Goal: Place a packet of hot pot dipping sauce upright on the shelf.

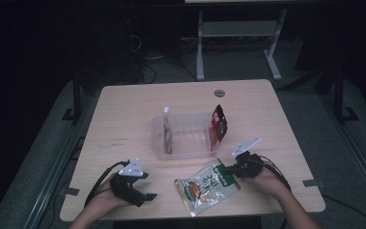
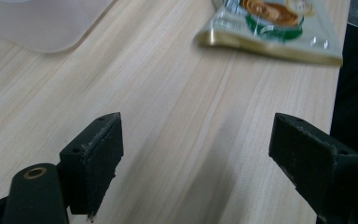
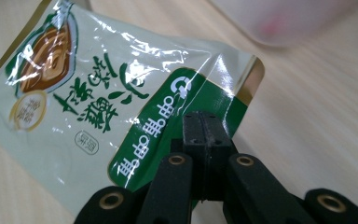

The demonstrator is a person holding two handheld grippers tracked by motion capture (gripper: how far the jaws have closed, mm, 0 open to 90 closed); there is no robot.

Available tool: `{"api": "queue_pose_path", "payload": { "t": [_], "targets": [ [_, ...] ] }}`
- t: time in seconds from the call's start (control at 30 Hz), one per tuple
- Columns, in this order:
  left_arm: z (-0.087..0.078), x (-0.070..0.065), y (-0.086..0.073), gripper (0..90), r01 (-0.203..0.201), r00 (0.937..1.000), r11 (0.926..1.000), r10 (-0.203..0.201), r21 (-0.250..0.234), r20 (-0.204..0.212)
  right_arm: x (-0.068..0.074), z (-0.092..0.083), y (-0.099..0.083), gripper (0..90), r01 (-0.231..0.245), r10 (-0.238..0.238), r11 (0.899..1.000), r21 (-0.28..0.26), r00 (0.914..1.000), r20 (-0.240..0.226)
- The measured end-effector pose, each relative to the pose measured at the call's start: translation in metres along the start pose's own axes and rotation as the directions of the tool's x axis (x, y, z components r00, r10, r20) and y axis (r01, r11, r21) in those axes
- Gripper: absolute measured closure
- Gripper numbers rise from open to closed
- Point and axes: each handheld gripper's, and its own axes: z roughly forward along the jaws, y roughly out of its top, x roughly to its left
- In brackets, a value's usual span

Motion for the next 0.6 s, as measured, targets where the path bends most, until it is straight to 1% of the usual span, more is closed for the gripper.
{"api": "queue_pose_path", "payload": {
  "t": [0.07,0.1,0.13,0.2,0.27,0.3,0.33,0.37,0.4,0.43,0.47,0.5,0.53,0.57,0.6],
  "targets": [
    [0.001,-0.002,0.002,18.8,-0.01,0.9999,0.9999,0.01,-0.001,0.005,0.007,0.005,0.004,89.9,0.034,-0.034,0.999,0.006,0.9994,-0.013],
    [0.002,-0.003,0.003,19.1,-0.011,0.9999,0.9999,0.011,-0.006,0.007,0.011,0.007,0.006,89.9,0.035,-0.034,0.999,0.008,0.999,-0.028],
    [0.003,-0.005,0.004,19.4,-0.017,0.9998,0.9999,0.017,-0.002,0.009,0.013,0.008,0.008,89.9,0.051,-0.051,0.999,0.012,0.9982,-0.032],
    [0.005,-0.007,0.007,19.3,-0.029,0.9994,0.9996,0.029,-0.005,0.018,0.018,0.009,0.011,89.9,0.055,-0.055,0.998,0.007,0.9979,-0.034],
    [0.008,-0.009,0.011,19.3,-0.039,0.9989,0.9992,0.039,-0.01,0.024,0.017,0.007,0.011,89.9,0.064,-0.064,0.998,0.0,0.9976,-0.027],
    [0.01,-0.01,0.013,19.3,-0.038,0.9989,0.9992,0.038,-0.016,0.028,0.016,0.005,0.011,89.8,0.055,-0.056,0.998,-0.012,0.998,-0.028],
    [0.011,-0.011,0.015,19.3,-0.048,0.9983,0.9987,0.049,-0.017,0.031,0.016,0.003,0.011,89.6,0.041,-0.042,0.999,-0.022,0.9988,-0.027],
    [0.014,-0.013,0.017,19.3,-0.04,0.9986,0.9989,0.041,-0.024,0.034,0.014,0.0,0.01,87.5,0.037,-0.038,0.999,-0.032,0.999,-0.022],
    [0.016,-0.014,0.02,19.2,-0.045,0.9983,0.9986,0.046,-0.028,0.036,0.013,-0.002,0.009,84.7,0.032,-0.032,0.999,-0.044,0.9992,-0.022],
    [0.017,-0.014,0.023,19.2,-0.055,0.9977,0.9981,0.056,-0.028,0.037,0.012,-0.007,0.008,79.5,0.016,-0.017,0.998,-0.056,0.9998,-0.012],
    [0.019,-0.016,0.027,19.2,-0.055,0.9977,0.998,0.056,-0.031,0.038,0.012,-0.007,0.008,79.5,0.016,-0.017,0.998,-0.056,0.9998,-0.012],
    [0.022,-0.017,0.03,19.1,-0.062,0.9973,0.9975,0.063,-0.034,0.037,0.013,-0.009,0.007,75.9,-0.009,0.008,0.998,-0.06,0.9999,-0.013],
    [0.024,-0.019,0.034,19.1,-0.065,0.9972,0.9972,0.066,-0.037,0.036,0.012,-0.01,0.006,71.7,-0.007,0.007,0.998,-0.068,1.0,-0.001],
    [0.03,-0.022,0.039,18.9,-0.065,0.997,0.9972,0.066,-0.038,0.04,0.011,-0.012,0.005,66.1,-0.02,0.021,0.997,-0.08,0.9997,0.012],
    [0.03,-0.022,0.039,18.8,-0.065,0.997,0.9972,0.066,-0.038,0.04,0.011,-0.012,0.005,66.1,-0.02,0.021,0.997,-0.08,0.9997,0.012]
  ]
}}
